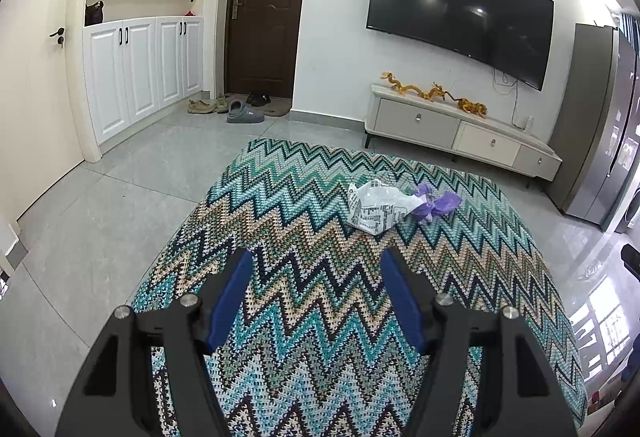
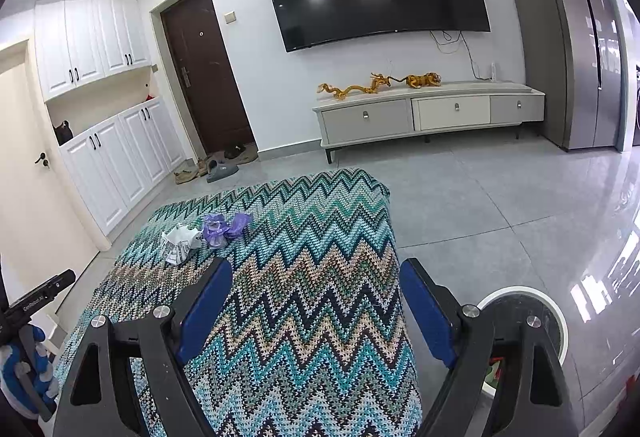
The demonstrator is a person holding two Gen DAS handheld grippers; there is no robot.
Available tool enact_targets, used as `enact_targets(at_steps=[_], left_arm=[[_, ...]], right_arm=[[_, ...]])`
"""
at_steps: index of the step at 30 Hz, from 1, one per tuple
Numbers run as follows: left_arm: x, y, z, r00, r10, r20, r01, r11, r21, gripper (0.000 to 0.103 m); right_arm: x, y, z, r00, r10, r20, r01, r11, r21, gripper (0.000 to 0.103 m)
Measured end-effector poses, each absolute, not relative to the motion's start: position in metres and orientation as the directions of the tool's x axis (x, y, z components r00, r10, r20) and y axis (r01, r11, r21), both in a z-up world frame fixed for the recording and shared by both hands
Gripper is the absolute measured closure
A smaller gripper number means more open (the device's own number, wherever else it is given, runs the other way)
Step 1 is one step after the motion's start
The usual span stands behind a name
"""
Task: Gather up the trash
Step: 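Move both open grippers back toward the white bag and purple bag, then grasp the white printed plastic bag with the left gripper while the right grasps the purple bag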
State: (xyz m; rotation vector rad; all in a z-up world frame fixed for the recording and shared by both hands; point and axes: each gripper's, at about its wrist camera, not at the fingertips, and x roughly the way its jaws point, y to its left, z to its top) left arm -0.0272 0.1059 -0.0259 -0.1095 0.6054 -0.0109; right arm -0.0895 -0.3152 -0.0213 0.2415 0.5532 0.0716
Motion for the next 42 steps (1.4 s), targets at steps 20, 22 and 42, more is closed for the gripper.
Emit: enact_targets(at_steps=[20, 22, 42], left_arm=[[-0.005, 0.098, -0.019, 0.81, -0.057, -0.583, 0.008, 0.996, -0.086, 0.038], [0.008, 0.094, -0.02, 0.801, -0.063, -0.596, 0.022, 0.997, -0.077, 0.038], [0.175, 0.059, -0.078, 0.661, -0.203, -0.722, 0.199, 0.976, -0.093, 0.038]], right_arm=[[-0.09, -0.319, -0.027, 0.847, 0.128, -0.515, 0.013, 0.965, 0.261, 0.018], [-0.085, -0.319, -0.029, 0.842, 0.127, -0.524, 0.019, 0.964, 0.264, 0.018], [0.093, -0.24, -0.037, 0.745, 0.293, -0.599, -0.176, 0.953, 0.247, 0.018]])
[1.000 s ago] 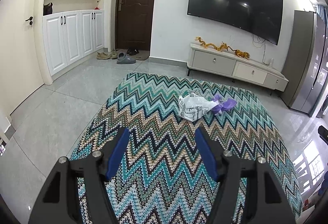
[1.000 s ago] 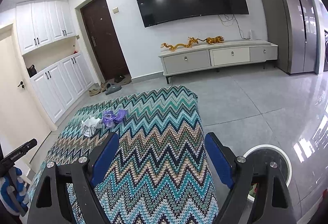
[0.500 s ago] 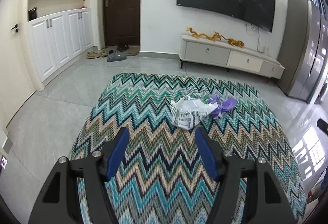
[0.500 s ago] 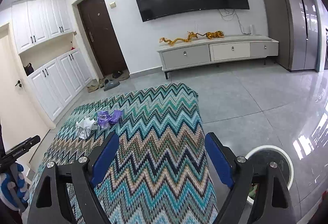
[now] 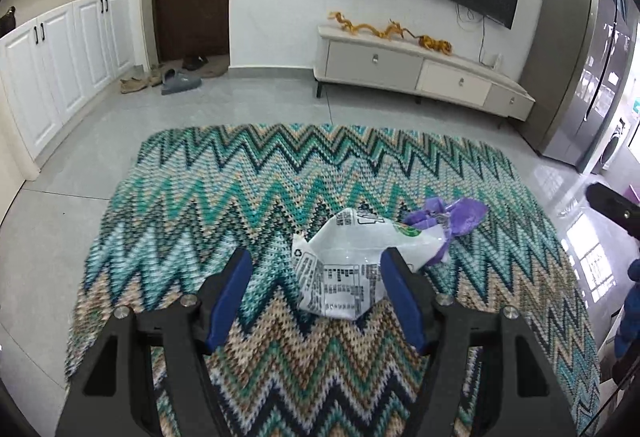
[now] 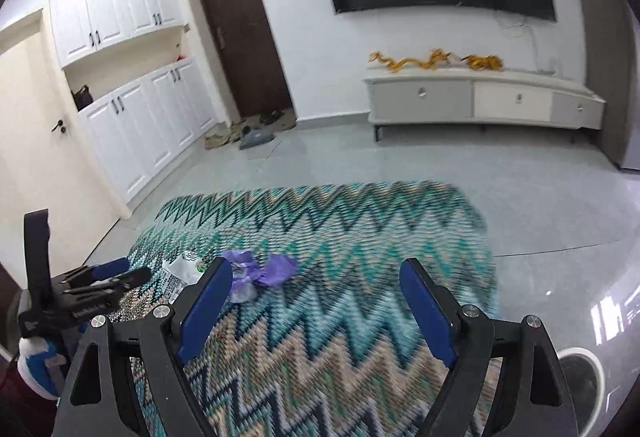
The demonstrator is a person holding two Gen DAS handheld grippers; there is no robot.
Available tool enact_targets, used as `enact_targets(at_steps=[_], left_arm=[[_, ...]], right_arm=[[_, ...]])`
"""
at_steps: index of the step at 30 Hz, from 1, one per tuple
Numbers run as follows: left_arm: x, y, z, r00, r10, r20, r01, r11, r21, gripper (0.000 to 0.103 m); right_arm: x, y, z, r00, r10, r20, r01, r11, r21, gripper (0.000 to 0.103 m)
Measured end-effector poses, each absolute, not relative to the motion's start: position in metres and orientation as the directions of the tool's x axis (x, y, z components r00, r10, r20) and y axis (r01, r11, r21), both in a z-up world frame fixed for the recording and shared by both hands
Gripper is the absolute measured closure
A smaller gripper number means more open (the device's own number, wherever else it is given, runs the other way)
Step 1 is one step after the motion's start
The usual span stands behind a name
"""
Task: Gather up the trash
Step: 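Grasp the white printed plastic bag with the left gripper while the right grasps the purple bag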
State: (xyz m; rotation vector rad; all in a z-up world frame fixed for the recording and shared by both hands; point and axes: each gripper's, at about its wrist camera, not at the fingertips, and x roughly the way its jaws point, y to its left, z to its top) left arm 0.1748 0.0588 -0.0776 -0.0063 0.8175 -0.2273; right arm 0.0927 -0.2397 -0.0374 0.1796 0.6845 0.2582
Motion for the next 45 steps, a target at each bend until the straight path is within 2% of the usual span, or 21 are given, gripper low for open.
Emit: enact_targets(at_steps=[3, 5, 8, 17, 19, 24, 29, 37, 45], left_arm=[[0.184, 0.058, -0.089, 0.648, -0.2, -0.735, 0.195, 0.976, -0.094, 0.038], [0.189, 0.058, -0.096, 0.643, -0.197, -0.74, 0.192, 0.977, -0.094, 0.038], [0.196, 0.059, -0.103, 0.637, -0.202, -0.744, 0.191, 0.976, -0.101, 0.038], [0.214, 0.068, -0.128, 0.614, -0.255, -0.747, 0.184, 0.967, -0.179, 0.039], [0.215, 0.07, -0.132, 0.613, -0.271, -0.742, 0.19, 0.962, -0.194, 0.044], [0.212, 0.065, -0.134, 0.613, -0.284, -0.737, 0.225, 0.957, -0.182, 0.073], [0.209, 0.057, -0.131, 0.623, -0.264, -0.737, 0.235, 0.961, -0.145, 0.087], [0.191, 0.053, -0.117, 0.652, -0.24, -0.719, 0.214, 0.968, -0.129, 0.091], [0.158, 0.041, -0.081, 0.734, -0.197, -0.651, 0.205, 0.977, -0.065, 0.091]], right_arm=[[0.113, -0.219, -0.05, 0.711, 0.344, -0.613, -0.225, 0.938, 0.265, 0.022], [0.127, -0.204, -0.058, 0.689, 0.368, -0.624, -0.251, 0.93, 0.27, 0.031], [0.143, -0.188, -0.067, 0.657, 0.413, -0.631, -0.285, 0.911, 0.299, 0.038], [0.174, -0.161, -0.103, 0.562, 0.464, -0.685, -0.316, 0.886, 0.341, 0.047], [0.175, -0.16, -0.113, 0.546, 0.464, -0.698, -0.312, 0.885, 0.345, 0.047], [0.177, -0.161, -0.129, 0.537, 0.456, -0.71, -0.308, 0.889, 0.338, 0.05], [0.179, -0.165, -0.133, 0.557, 0.426, -0.713, -0.293, 0.904, 0.312, 0.072], [0.157, -0.182, -0.122, 0.588, 0.427, -0.687, -0.287, 0.904, 0.316, 0.076], [0.121, -0.191, -0.098, 0.63, 0.436, -0.643, -0.278, 0.899, 0.337, 0.079]])
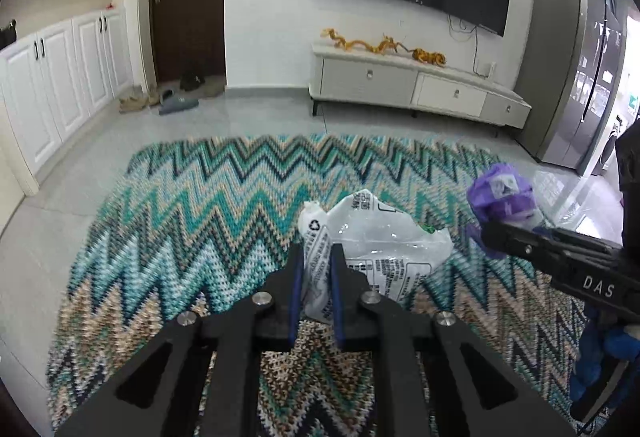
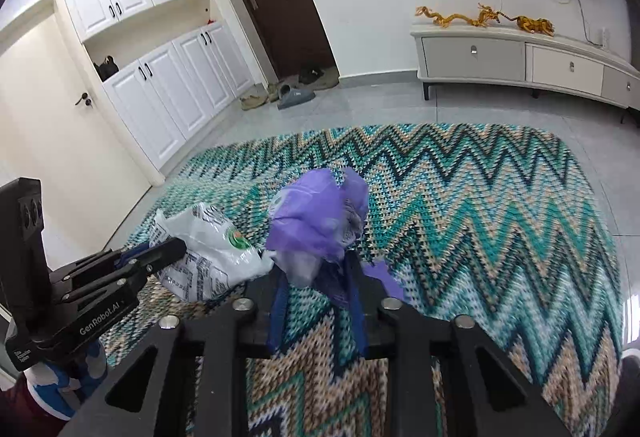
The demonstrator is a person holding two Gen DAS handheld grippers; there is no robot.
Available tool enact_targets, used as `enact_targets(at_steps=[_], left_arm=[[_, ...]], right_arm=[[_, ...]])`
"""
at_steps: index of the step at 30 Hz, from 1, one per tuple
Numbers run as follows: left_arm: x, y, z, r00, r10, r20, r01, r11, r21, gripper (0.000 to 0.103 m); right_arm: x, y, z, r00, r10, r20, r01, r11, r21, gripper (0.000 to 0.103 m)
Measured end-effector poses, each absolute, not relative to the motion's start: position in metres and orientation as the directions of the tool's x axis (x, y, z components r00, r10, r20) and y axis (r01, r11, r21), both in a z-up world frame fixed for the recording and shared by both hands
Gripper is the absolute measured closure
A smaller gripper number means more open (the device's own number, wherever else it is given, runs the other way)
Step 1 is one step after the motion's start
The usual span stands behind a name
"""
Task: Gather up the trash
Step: 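Grasp the white printed plastic bag with the left gripper while the right grasps the purple bag, then carry both bags over the white bin and open both grippers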
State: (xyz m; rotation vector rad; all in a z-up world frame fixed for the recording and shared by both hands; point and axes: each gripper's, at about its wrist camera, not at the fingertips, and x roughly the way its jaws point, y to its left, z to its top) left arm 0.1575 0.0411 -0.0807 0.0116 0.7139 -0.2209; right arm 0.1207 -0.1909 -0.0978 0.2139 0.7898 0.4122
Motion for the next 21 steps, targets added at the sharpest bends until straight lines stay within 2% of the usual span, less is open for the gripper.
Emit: enact_targets(at_steps=[21], left_arm=[[0.086, 0.037, -0.013, 0.855, -0.099, -0.509, 0.123, 0.992, 0.014, 0.091]], right_arm=[[0.041, -0.202, -0.039, 0.716, 0.44, -0.542, -0.307, 0.895, 0.322, 0.081]])
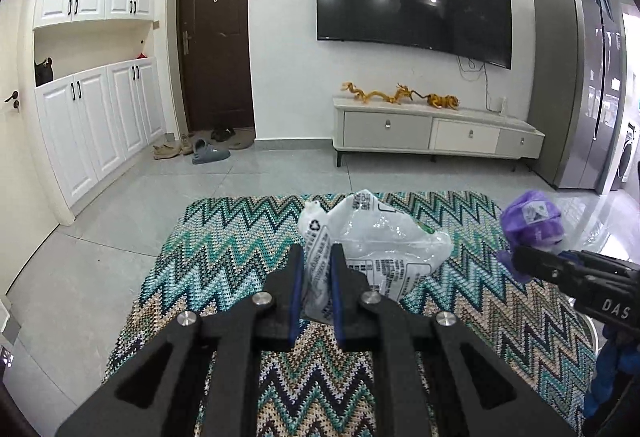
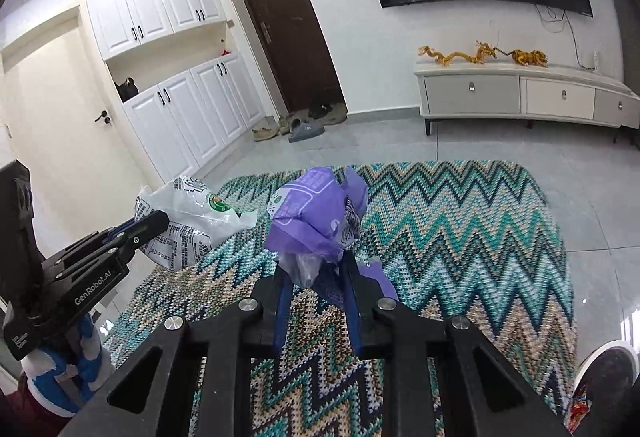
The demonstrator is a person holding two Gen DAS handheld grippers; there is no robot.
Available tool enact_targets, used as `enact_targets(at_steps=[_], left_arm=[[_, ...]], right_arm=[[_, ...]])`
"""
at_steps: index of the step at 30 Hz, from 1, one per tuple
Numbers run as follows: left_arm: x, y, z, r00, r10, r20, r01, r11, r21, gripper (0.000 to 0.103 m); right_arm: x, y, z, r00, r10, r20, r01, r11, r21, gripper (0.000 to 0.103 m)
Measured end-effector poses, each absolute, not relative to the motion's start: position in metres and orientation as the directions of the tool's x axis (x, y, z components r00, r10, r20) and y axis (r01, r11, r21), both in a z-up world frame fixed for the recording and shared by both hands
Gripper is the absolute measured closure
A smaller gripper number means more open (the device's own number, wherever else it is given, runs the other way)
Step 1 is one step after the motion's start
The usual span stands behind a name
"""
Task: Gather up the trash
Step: 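Carry both bags over the white bin and open both grippers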
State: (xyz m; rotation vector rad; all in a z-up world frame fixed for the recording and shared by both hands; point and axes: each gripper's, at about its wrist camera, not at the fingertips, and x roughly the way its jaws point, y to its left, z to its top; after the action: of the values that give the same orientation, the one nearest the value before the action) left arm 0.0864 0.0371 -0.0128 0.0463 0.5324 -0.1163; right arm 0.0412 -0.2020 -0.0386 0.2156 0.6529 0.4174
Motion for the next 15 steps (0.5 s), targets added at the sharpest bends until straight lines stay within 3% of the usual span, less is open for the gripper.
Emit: enact_targets(at_steps=[15], left_arm=[[0.063, 0.017, -0.004, 0.864, -0.097, -0.494, 0.131, 0.991, 0.035, 0.091]], right_arm=[[0.009, -0.246, -0.029, 0.759, 0.398, -0.515, -0.254, 0.91, 0.329, 0.081]])
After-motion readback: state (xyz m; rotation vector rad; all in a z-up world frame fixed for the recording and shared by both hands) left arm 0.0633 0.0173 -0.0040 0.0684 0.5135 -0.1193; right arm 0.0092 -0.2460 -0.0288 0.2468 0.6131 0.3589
